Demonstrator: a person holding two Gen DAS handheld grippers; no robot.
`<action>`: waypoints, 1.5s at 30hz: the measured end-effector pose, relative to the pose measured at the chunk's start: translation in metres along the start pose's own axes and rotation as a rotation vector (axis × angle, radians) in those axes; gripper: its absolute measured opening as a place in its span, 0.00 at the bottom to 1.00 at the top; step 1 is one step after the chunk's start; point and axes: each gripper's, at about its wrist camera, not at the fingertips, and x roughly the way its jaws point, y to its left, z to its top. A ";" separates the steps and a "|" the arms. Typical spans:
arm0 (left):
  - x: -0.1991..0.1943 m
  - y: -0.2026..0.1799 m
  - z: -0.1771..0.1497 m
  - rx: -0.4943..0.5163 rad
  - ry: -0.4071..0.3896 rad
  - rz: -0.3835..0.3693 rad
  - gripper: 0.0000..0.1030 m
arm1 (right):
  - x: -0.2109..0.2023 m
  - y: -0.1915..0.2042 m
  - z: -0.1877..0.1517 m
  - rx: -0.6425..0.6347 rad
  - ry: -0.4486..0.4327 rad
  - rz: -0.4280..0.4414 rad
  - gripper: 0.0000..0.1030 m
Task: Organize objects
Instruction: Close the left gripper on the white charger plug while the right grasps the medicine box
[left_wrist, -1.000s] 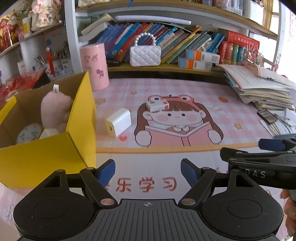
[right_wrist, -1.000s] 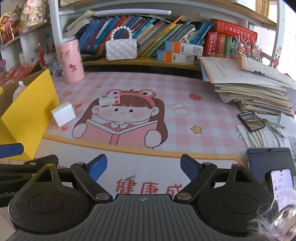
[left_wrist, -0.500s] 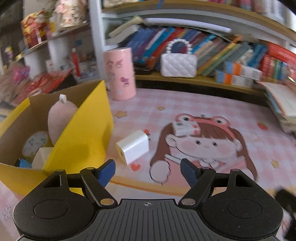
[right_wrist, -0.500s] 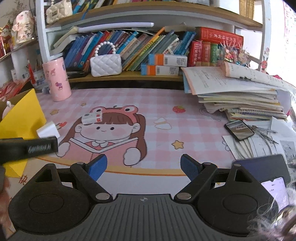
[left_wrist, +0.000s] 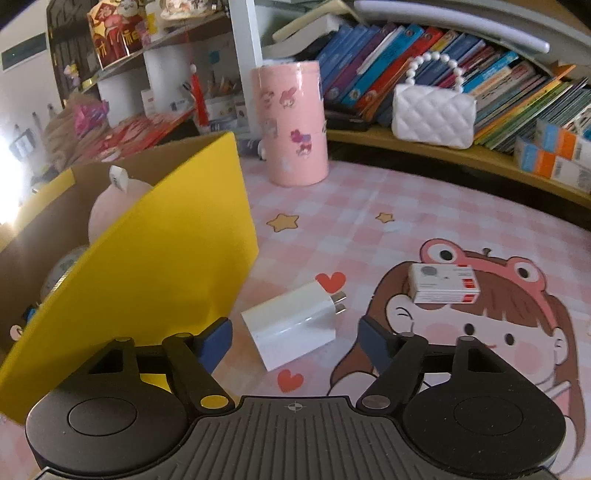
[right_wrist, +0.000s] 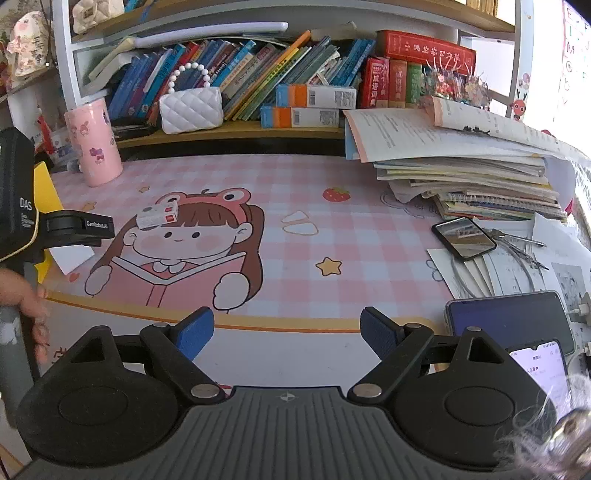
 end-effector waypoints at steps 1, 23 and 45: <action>0.003 -0.001 0.000 0.002 0.002 0.005 0.71 | 0.001 -0.001 0.000 0.001 0.002 -0.002 0.83; -0.100 0.078 -0.003 -0.055 -0.002 -0.396 0.54 | 0.038 0.042 0.022 -0.072 -0.028 0.099 0.83; -0.169 0.172 -0.021 -0.026 -0.156 -0.313 0.54 | 0.178 0.146 0.084 -0.247 -0.020 0.194 0.70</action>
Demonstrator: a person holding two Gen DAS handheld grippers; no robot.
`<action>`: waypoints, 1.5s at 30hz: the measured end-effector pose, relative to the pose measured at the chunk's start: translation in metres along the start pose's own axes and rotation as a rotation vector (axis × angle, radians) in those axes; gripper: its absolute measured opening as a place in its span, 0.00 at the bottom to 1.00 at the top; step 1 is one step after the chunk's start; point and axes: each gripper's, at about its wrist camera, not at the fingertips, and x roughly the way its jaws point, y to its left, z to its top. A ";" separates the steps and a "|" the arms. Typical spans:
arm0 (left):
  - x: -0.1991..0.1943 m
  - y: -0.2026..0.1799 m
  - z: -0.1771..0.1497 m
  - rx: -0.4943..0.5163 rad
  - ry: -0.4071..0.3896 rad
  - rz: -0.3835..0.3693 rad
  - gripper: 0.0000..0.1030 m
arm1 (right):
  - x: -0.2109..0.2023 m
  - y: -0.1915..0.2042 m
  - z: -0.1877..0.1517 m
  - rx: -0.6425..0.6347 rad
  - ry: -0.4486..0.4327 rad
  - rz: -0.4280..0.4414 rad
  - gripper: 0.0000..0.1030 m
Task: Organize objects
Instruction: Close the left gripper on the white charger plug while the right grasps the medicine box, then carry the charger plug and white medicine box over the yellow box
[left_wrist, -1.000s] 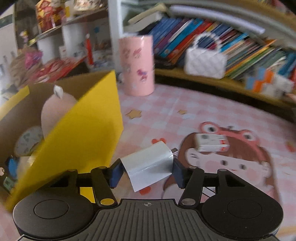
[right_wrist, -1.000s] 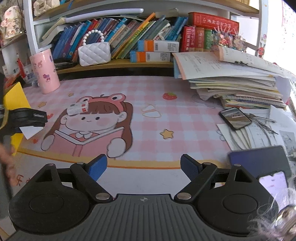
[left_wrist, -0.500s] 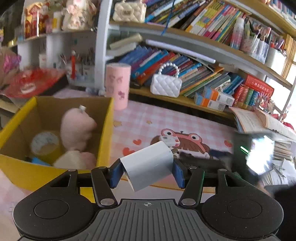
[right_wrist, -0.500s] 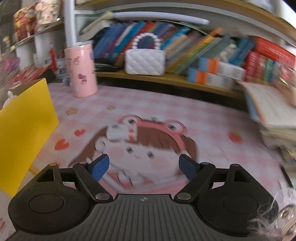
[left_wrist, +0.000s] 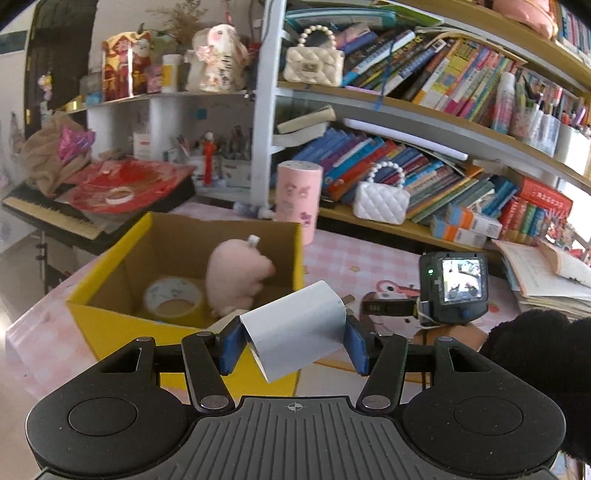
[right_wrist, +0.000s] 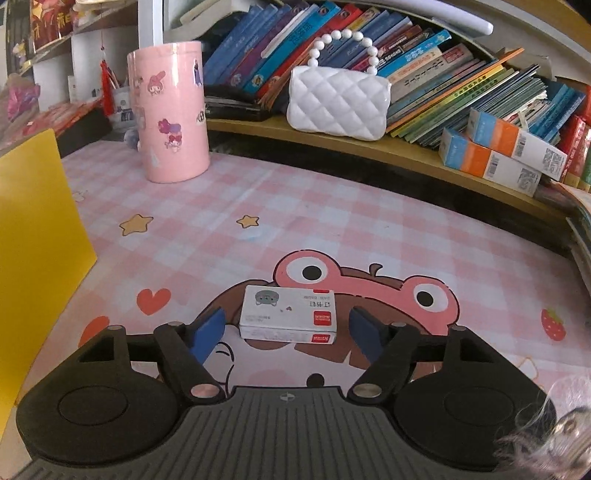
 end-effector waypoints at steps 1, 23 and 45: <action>-0.001 0.002 0.000 -0.004 0.000 0.007 0.54 | 0.001 0.000 0.001 0.008 -0.001 0.000 0.69; -0.012 0.034 -0.015 -0.032 -0.033 -0.073 0.54 | -0.140 -0.003 -0.026 0.194 -0.038 0.007 0.50; -0.026 0.089 -0.042 0.005 0.009 -0.149 0.54 | -0.253 0.092 -0.103 0.169 0.015 -0.011 0.50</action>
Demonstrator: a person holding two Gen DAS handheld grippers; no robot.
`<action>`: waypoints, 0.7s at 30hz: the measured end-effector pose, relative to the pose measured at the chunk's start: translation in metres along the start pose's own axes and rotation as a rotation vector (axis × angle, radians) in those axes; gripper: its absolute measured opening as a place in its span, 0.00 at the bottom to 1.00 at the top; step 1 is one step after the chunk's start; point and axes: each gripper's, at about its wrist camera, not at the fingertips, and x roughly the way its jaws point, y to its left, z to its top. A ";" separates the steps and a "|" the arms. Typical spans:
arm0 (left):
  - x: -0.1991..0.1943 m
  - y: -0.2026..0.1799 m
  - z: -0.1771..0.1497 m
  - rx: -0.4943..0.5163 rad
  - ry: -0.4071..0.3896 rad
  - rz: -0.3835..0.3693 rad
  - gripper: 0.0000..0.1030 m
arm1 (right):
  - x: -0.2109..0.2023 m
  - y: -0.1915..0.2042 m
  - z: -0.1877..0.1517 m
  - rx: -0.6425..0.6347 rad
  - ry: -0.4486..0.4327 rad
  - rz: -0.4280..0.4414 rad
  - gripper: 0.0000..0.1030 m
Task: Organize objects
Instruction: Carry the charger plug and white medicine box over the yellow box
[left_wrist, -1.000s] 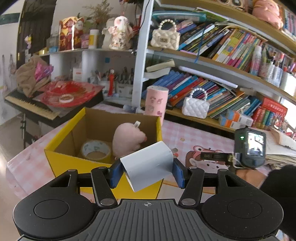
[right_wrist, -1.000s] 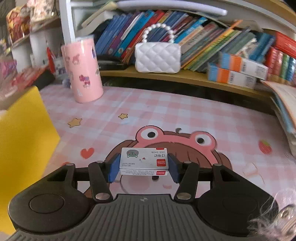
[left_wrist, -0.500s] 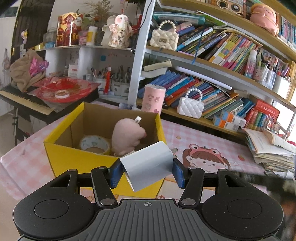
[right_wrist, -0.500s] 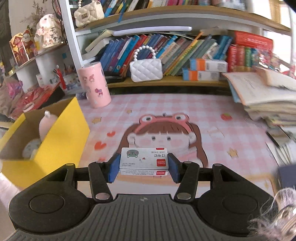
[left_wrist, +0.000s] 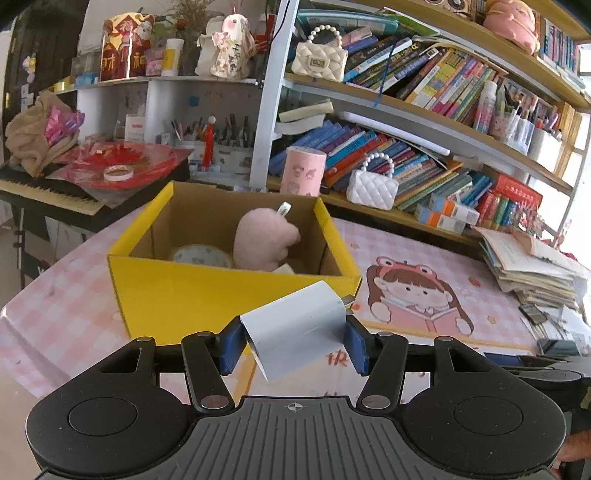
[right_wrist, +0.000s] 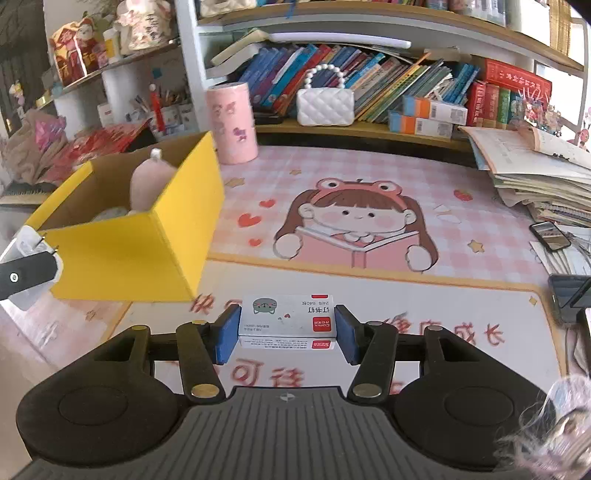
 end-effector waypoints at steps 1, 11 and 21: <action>-0.002 0.003 -0.001 0.001 0.001 -0.003 0.54 | -0.002 0.005 -0.002 -0.006 0.002 0.001 0.50; -0.024 0.034 -0.007 0.002 0.008 -0.017 0.54 | -0.019 0.049 -0.018 -0.050 0.006 0.022 0.50; -0.050 0.064 -0.017 0.010 0.007 0.001 0.54 | -0.036 0.085 -0.036 -0.057 0.002 0.047 0.50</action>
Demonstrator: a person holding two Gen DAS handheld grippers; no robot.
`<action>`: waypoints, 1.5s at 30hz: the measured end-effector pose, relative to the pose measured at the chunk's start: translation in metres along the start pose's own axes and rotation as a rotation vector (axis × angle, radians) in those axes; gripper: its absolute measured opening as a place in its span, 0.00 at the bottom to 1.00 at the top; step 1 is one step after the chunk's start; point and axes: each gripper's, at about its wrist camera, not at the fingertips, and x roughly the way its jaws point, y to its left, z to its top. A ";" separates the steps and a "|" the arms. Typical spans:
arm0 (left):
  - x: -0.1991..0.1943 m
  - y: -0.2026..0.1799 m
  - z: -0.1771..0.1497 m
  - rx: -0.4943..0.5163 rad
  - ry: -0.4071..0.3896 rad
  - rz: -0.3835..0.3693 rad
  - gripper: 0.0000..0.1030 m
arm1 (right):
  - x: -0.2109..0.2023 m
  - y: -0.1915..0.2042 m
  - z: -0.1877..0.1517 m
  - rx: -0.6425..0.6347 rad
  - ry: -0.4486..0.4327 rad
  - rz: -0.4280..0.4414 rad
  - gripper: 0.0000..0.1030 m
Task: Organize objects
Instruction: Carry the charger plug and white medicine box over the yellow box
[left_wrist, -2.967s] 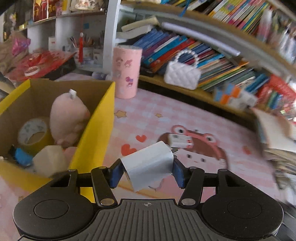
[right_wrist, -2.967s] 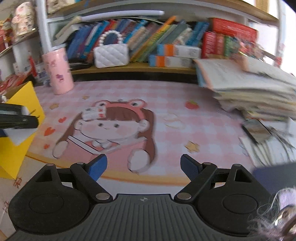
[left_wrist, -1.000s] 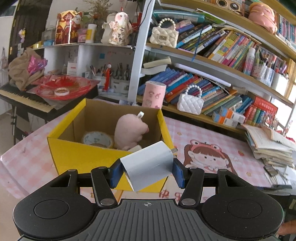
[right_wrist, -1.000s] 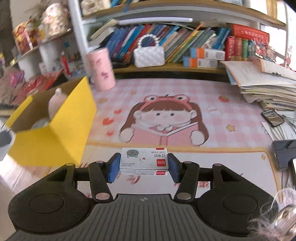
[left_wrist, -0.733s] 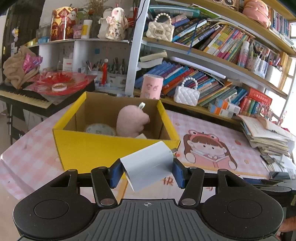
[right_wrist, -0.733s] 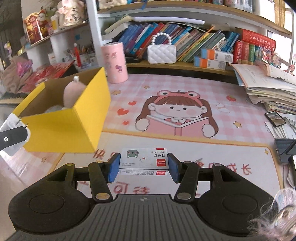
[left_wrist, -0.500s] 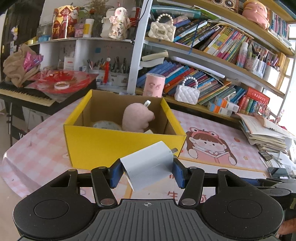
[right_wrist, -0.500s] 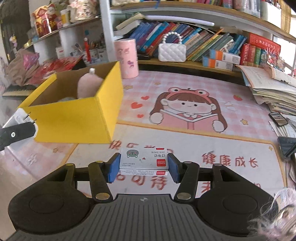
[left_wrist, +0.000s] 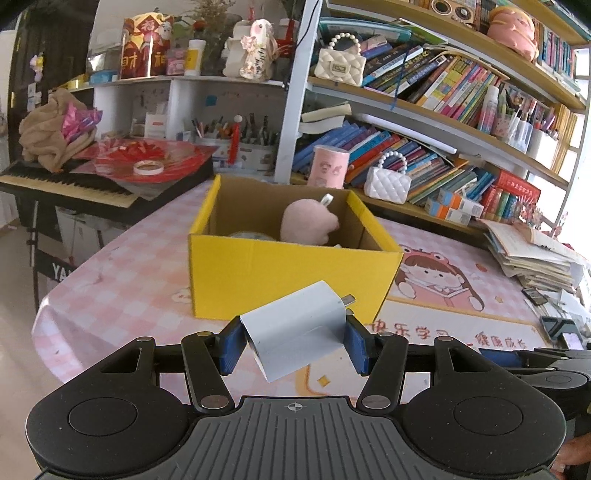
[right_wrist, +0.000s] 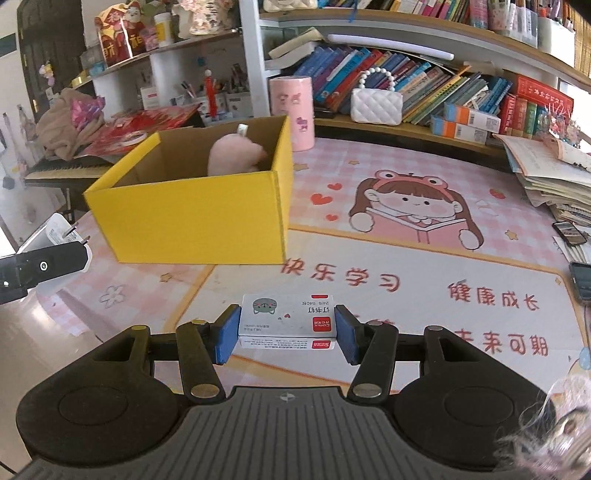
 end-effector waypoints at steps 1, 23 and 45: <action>-0.003 0.003 -0.001 0.001 0.000 0.001 0.54 | -0.001 0.004 -0.002 -0.002 0.000 0.003 0.50; -0.032 0.041 -0.004 -0.010 -0.037 -0.001 0.54 | -0.026 0.061 -0.015 -0.041 -0.042 0.011 0.50; 0.005 0.036 0.026 -0.019 -0.049 0.035 0.54 | 0.011 0.053 0.021 -0.081 -0.040 0.035 0.50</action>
